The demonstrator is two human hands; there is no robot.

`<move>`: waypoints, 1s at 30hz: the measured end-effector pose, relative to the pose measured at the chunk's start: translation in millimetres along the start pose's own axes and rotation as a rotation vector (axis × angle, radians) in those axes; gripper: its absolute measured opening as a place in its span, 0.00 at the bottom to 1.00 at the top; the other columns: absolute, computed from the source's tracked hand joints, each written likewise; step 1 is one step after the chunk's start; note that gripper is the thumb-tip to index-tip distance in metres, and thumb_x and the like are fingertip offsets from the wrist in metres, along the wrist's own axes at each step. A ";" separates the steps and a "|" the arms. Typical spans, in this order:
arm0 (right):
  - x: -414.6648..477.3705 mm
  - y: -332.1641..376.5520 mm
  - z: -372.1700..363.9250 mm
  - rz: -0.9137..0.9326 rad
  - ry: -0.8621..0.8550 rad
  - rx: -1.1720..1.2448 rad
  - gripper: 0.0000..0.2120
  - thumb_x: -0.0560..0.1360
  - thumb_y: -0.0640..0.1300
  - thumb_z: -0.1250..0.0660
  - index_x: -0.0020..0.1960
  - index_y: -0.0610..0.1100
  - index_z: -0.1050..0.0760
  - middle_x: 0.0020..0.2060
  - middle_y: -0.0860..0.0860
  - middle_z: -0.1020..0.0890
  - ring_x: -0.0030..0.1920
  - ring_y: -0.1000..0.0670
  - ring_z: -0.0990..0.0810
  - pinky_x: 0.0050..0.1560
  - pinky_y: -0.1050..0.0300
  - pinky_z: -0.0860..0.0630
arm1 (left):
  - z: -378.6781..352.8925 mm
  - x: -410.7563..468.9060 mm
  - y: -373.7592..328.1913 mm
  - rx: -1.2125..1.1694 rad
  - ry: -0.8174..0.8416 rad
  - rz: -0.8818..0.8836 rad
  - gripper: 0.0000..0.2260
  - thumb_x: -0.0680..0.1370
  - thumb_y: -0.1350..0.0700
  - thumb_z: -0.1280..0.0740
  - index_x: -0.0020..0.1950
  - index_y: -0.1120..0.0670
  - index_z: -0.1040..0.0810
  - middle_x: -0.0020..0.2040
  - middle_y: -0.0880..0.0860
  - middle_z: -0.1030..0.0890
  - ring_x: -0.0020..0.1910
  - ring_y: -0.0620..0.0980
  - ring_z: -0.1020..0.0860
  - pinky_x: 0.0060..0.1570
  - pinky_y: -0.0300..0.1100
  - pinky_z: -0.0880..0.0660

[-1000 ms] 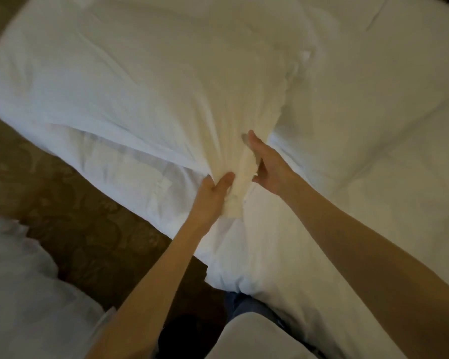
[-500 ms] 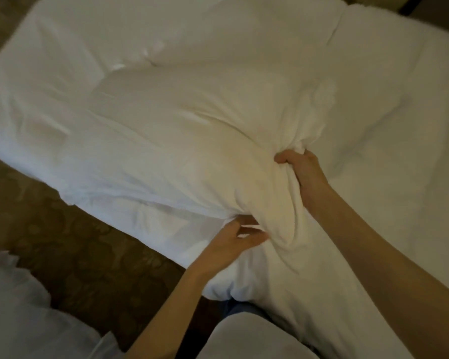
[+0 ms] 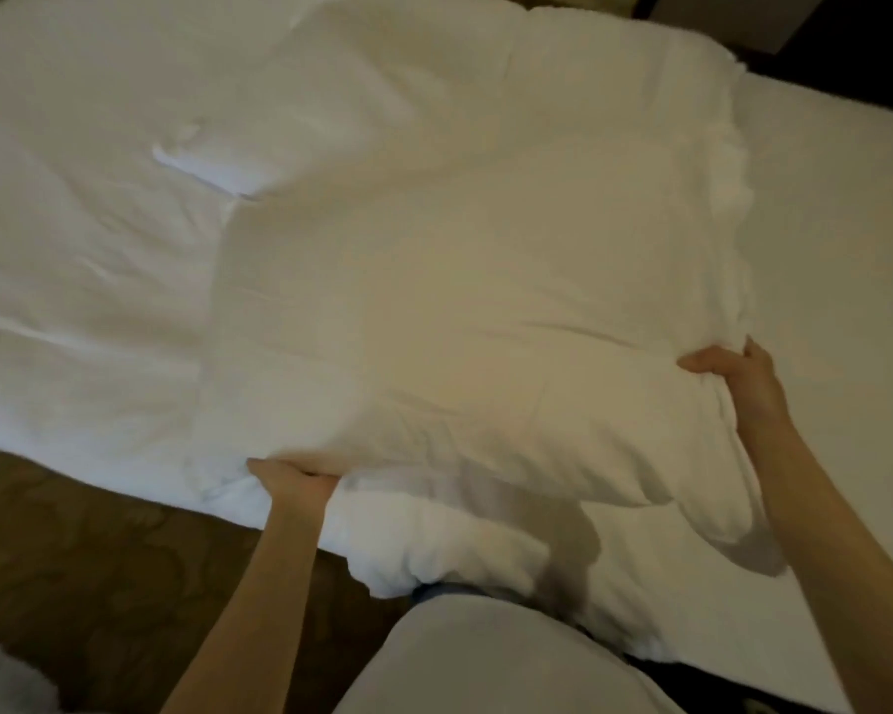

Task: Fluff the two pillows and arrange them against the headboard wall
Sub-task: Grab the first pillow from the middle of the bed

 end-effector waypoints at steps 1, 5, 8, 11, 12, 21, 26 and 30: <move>1.3 -12.5 19.7 -0.016 -0.029 -0.003 0.19 0.61 0.30 0.35 0.46 0.48 0.21 0.35 0.55 0.14 0.33 0.54 0.15 0.28 0.64 0.22 | 3.6 1.4 4.0 -0.006 -0.015 -0.009 0.31 0.81 0.37 0.56 0.79 0.53 0.46 0.77 0.59 0.38 0.74 0.61 0.36 0.73 0.59 0.41; 7.6 -70.2 64.9 -0.126 -0.127 -0.087 0.26 0.59 0.30 0.32 0.55 0.46 0.23 0.42 0.52 0.16 0.36 0.51 0.15 0.32 0.62 0.22 | 24.8 17.9 8.6 -0.106 -0.146 -0.024 0.32 0.78 0.35 0.47 0.79 0.49 0.45 0.73 0.51 0.33 0.69 0.56 0.30 0.69 0.54 0.33; 11.6 -108.5 70.4 -0.223 -0.162 -0.145 0.27 0.58 0.31 0.31 0.56 0.47 0.23 0.46 0.47 0.17 0.41 0.46 0.19 0.38 0.57 0.24 | 38.5 37.5 -2.2 0.154 -0.289 -0.046 0.33 0.79 0.37 0.47 0.79 0.51 0.48 0.77 0.57 0.40 0.73 0.60 0.34 0.71 0.57 0.34; 18.7 -125.6 75.2 -0.251 -0.234 -0.297 0.16 0.61 0.35 0.31 0.48 0.44 0.22 0.48 0.42 0.18 0.37 0.46 0.23 0.33 0.58 0.30 | 37.3 40.4 -30.3 0.498 -0.442 -0.225 0.26 0.81 0.44 0.51 0.74 0.56 0.38 0.76 0.60 0.38 0.71 0.61 0.34 0.69 0.55 0.34; 20.8 -128.1 77.8 -0.253 -0.267 -0.364 0.12 0.64 0.37 0.31 0.48 0.42 0.23 0.50 0.40 0.18 0.38 0.44 0.23 0.36 0.56 0.30 | 33.4 43.4 -37.7 0.499 -0.447 -0.272 0.23 0.82 0.47 0.52 0.72 0.59 0.35 0.74 0.60 0.35 0.70 0.60 0.32 0.68 0.53 0.33; 22.9 -52.4 13.3 0.243 -0.390 -0.529 0.19 0.75 0.38 0.45 0.65 0.41 0.31 0.63 0.42 0.25 0.62 0.42 0.27 0.62 0.54 0.33 | -0.9 78.8 -93.4 0.612 -0.283 -0.363 0.24 0.81 0.46 0.50 0.66 0.59 0.25 0.65 0.62 0.24 0.63 0.62 0.26 0.65 0.55 0.30; 41.6 3.9 -75.2 0.529 -0.193 -0.688 0.22 0.77 0.37 0.45 0.71 0.39 0.35 0.71 0.42 0.32 0.70 0.44 0.35 0.71 0.55 0.41 | -7.3 82.0 -95.4 0.604 -0.261 -0.379 0.24 0.79 0.44 0.47 0.63 0.57 0.23 0.63 0.61 0.22 0.61 0.63 0.24 0.62 0.55 0.28; 49.6 21.7 -155.1 0.783 0.089 -1.042 0.21 0.77 0.46 0.47 0.66 0.41 0.30 0.66 0.42 0.26 0.67 0.44 0.31 0.70 0.49 0.42 | -1.3 64.1 -81.8 0.450 -0.315 -0.433 0.18 0.77 0.46 0.45 0.49 0.55 0.20 0.50 0.58 0.19 0.50 0.58 0.22 0.60 0.58 0.26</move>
Point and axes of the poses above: each hand's wrist, its own x-axis towards the middle knuckle, its own z-axis out of the back of the hand, y = z × x, the point moved 5 cm from there along x, towards the middle knuckle
